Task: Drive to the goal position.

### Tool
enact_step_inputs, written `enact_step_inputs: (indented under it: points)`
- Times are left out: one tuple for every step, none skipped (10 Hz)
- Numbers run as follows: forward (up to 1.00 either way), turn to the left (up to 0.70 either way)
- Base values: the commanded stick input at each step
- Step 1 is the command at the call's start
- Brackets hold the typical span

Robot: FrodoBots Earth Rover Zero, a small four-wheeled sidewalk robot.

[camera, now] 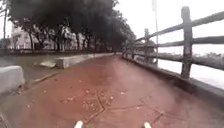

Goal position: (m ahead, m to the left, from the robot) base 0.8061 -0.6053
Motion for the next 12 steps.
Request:
enact_step_inputs:
  points:
    - [0.50,0.01]
    - [0.50,0.07]
    - [0.50,0.13]
    - [0.50,0.20]
    - [0.50,0.26]
    - [0.50,0.33]
    - [0.50,0.40]
    - [0.50,0.46]
    - [0.50,0.33]
    - [0.50,0.00]
    - [0.50,0.00]
    - [0.50,0.00]
